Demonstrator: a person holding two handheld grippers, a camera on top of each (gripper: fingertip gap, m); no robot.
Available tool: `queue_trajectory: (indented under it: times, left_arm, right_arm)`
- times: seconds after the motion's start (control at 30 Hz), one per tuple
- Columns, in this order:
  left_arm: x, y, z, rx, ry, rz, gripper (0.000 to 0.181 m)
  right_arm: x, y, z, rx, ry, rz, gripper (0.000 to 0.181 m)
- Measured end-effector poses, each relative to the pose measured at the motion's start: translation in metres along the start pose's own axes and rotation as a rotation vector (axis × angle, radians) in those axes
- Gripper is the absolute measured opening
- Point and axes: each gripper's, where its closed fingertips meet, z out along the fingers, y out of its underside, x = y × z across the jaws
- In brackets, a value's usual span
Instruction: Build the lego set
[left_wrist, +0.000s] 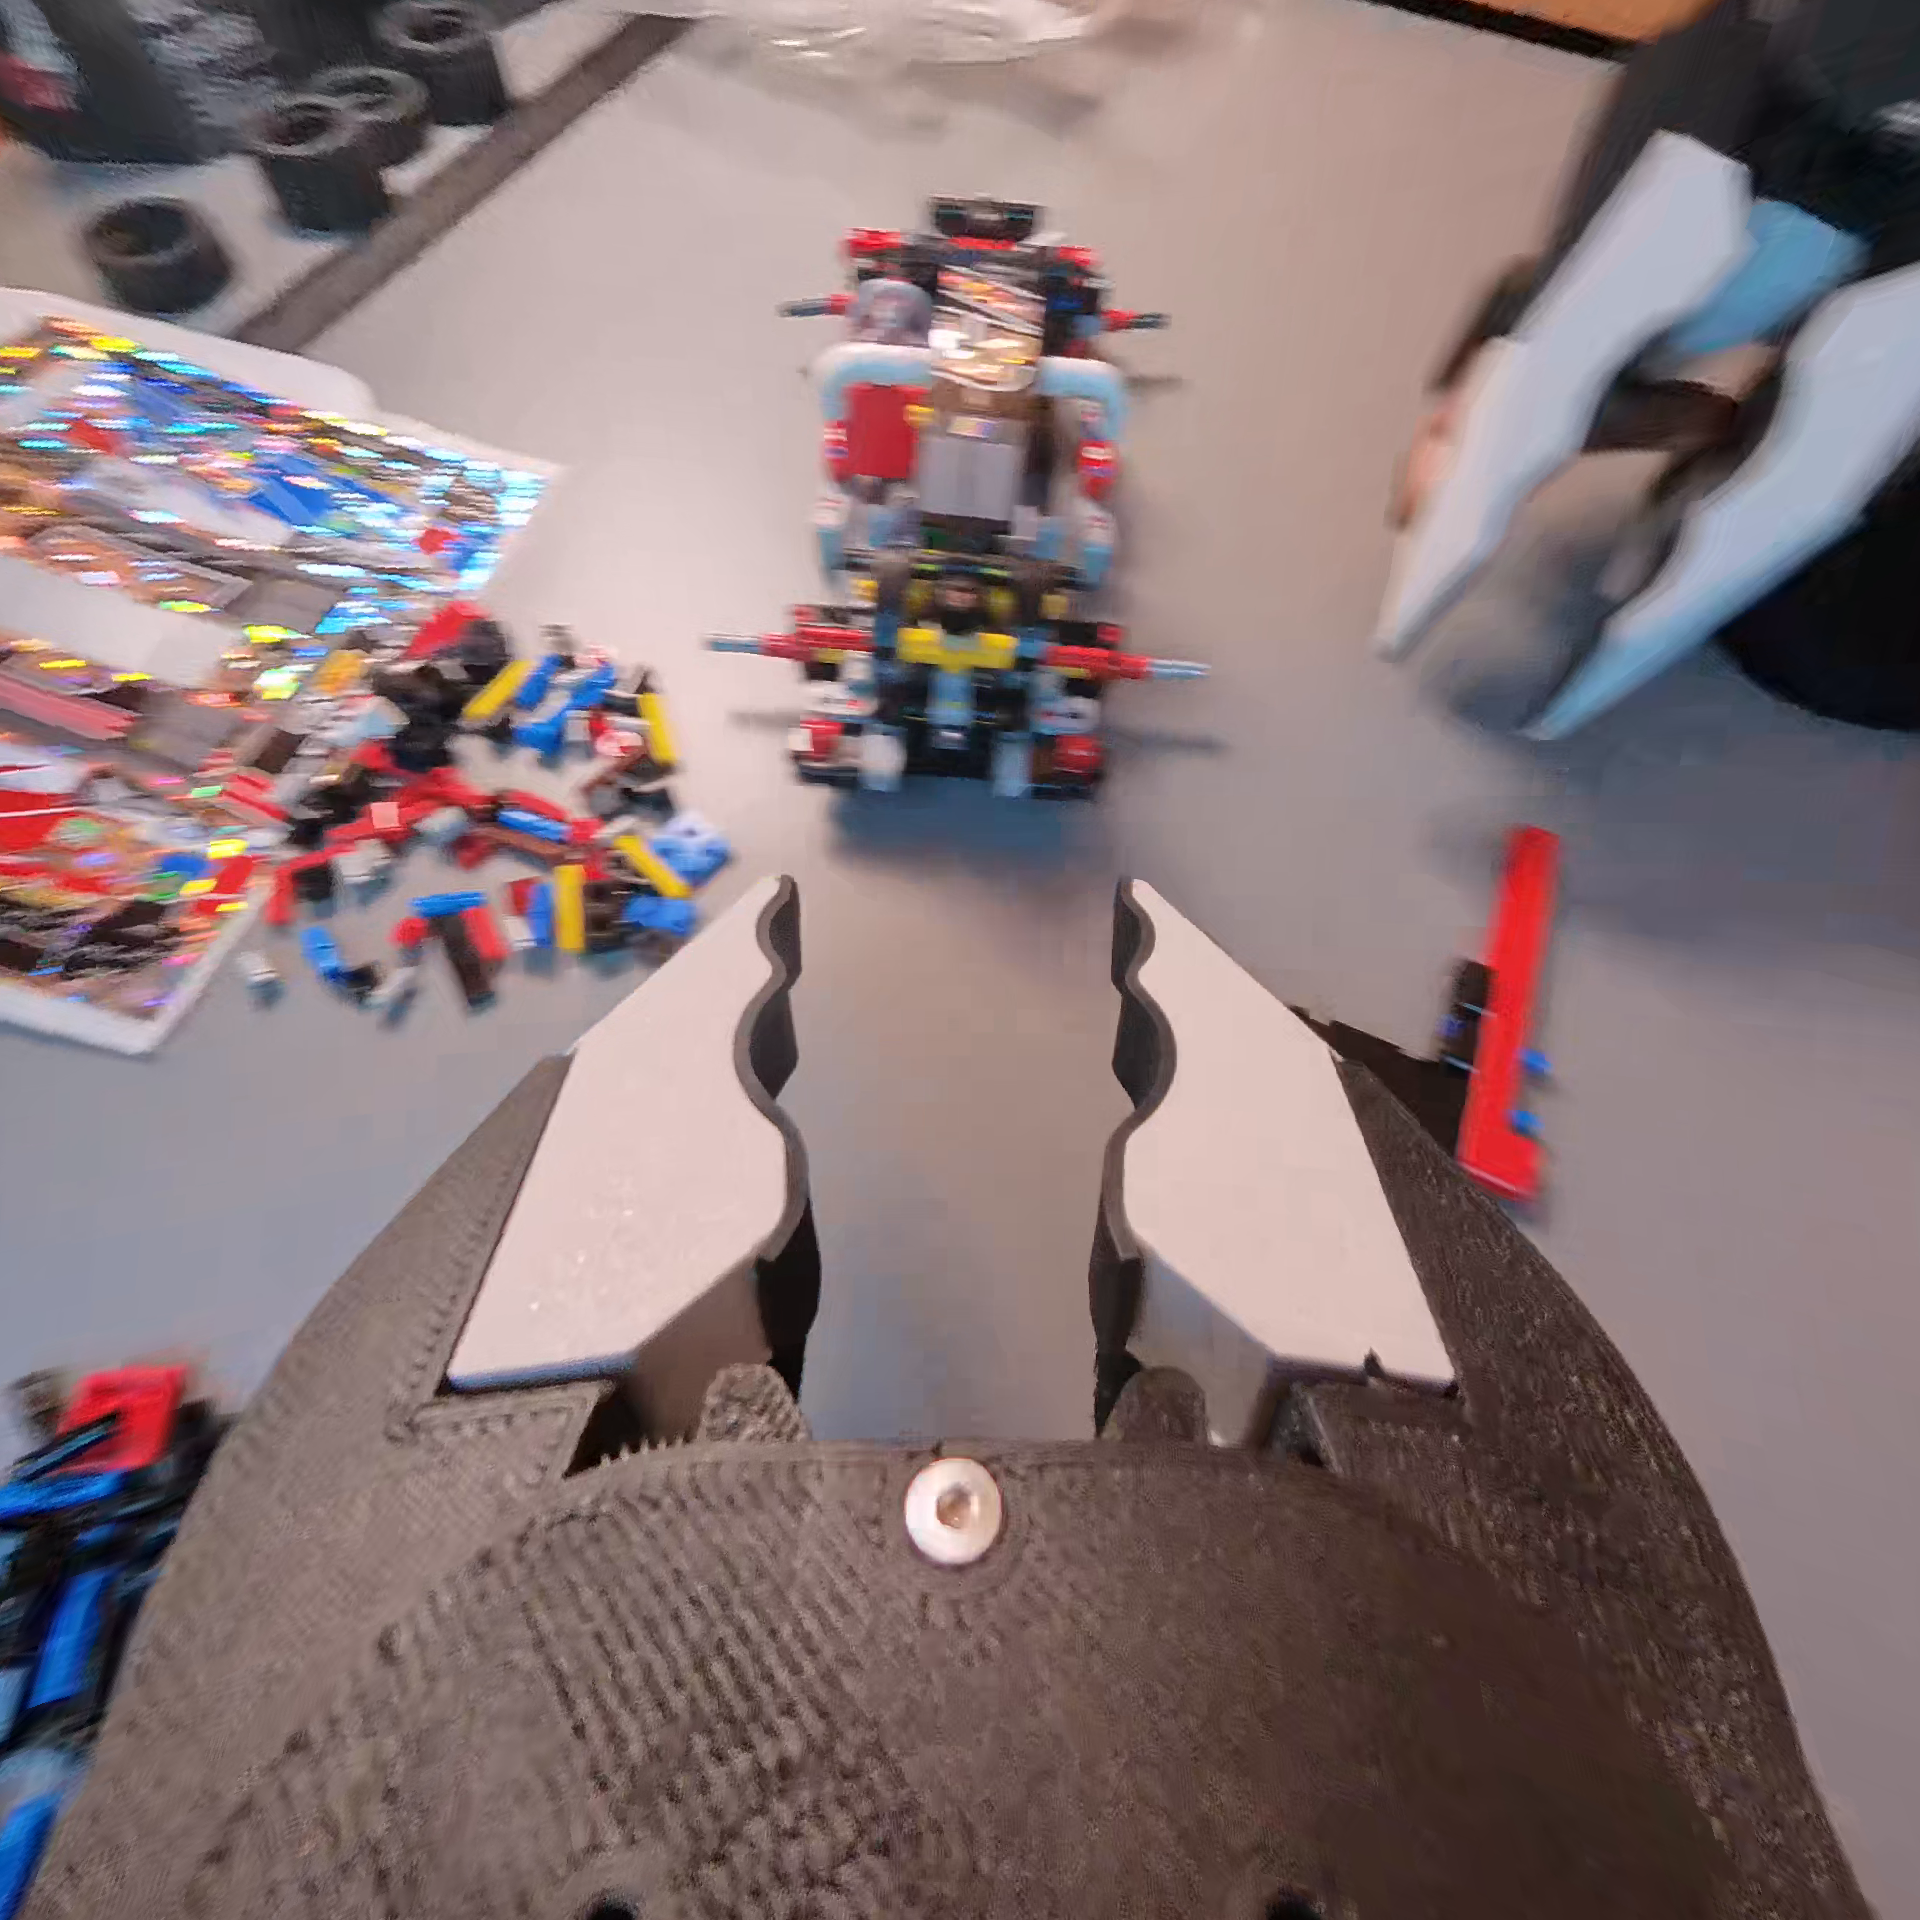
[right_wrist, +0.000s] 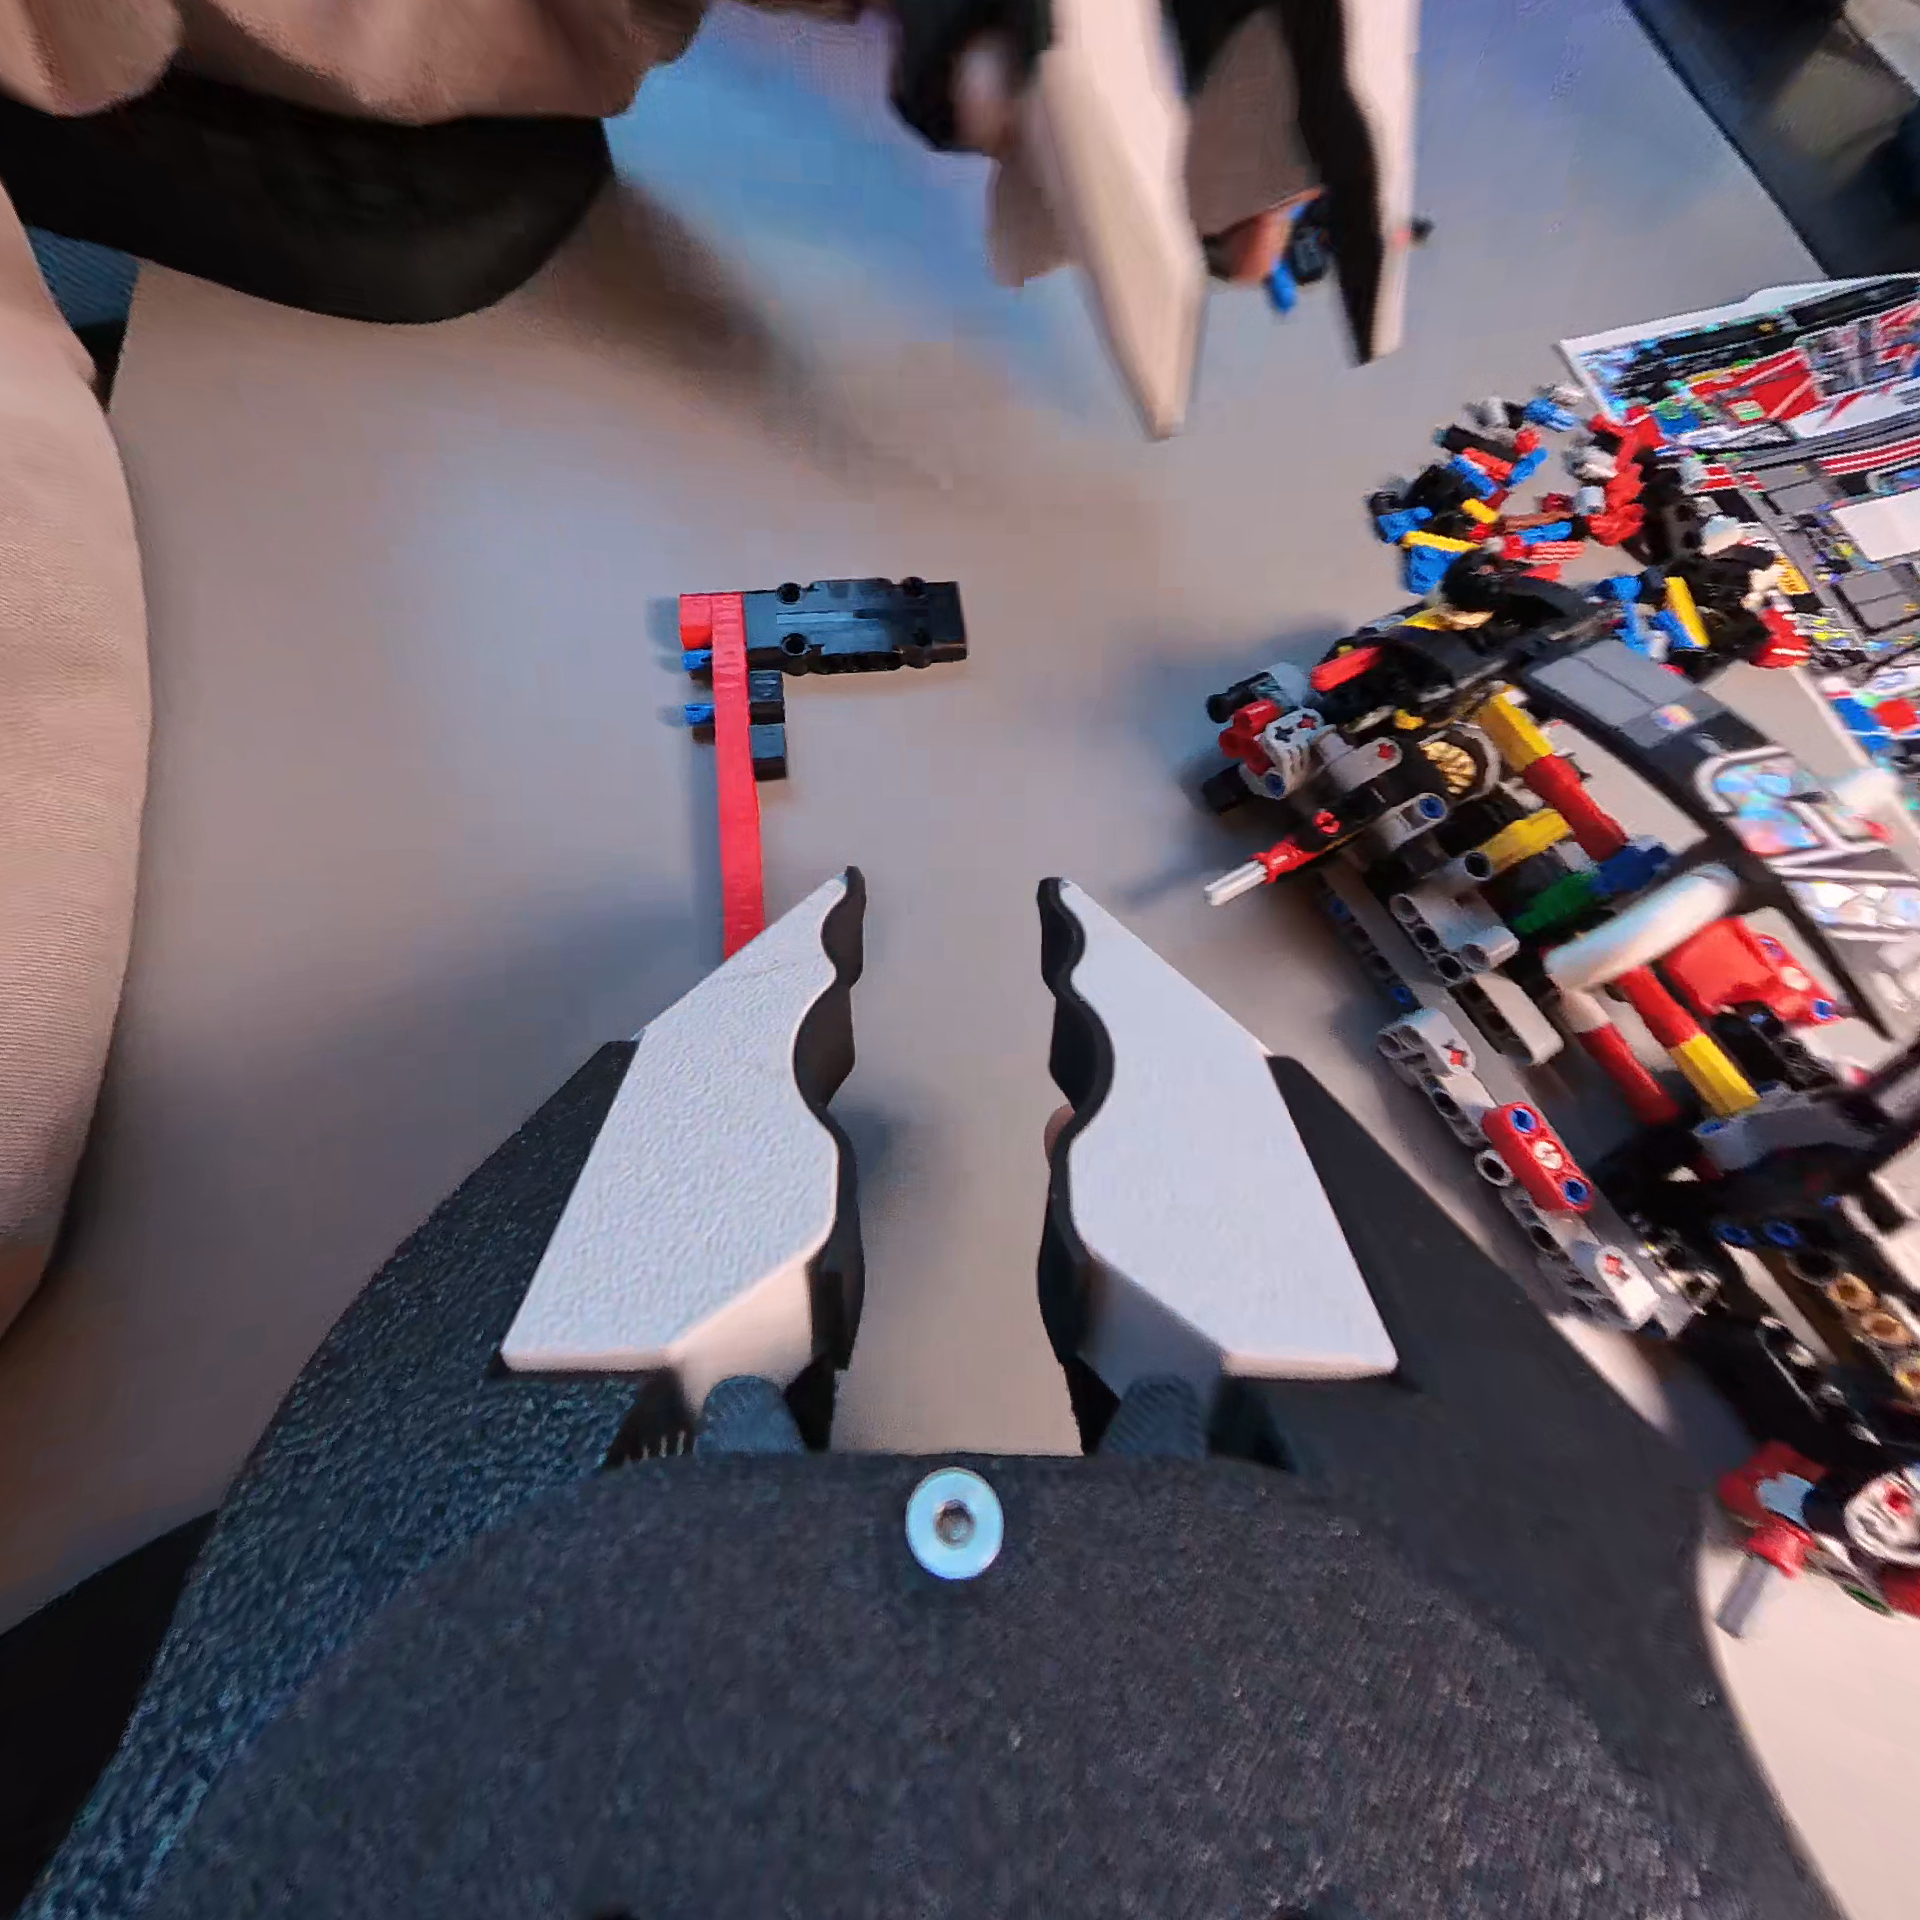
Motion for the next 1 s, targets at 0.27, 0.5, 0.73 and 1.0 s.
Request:
queue_trajectory:
  times: [0.27, 0.5, 0.73, 1.0]
  left_arm:
    - [0.098, 0.06, 0.003, -0.208, 0.258, 0.211, 0.091]
    - [0.103, 0.064, 0.008, -0.213, 0.266, 0.28, 0.073]
    - [0.093, 0.049, 0.006, -0.109, 0.208, 0.264, 0.073]
    - [0.084, 0.031, 0.001, 0.004, 0.166, 0.262, 0.072]
  right_arm:
    - [0.007, 0.0, -0.014, 0.01, -0.021, 0.051, 0.034]
    - [-0.025, 0.018, 0.005, -0.124, -0.12, -0.02, 0.034]
    - [-0.032, 0.024, 0.017, -0.174, -0.104, -0.071, 0.034]
    - [-0.024, 0.018, 0.028, -0.16, -0.043, -0.144, 0.006]
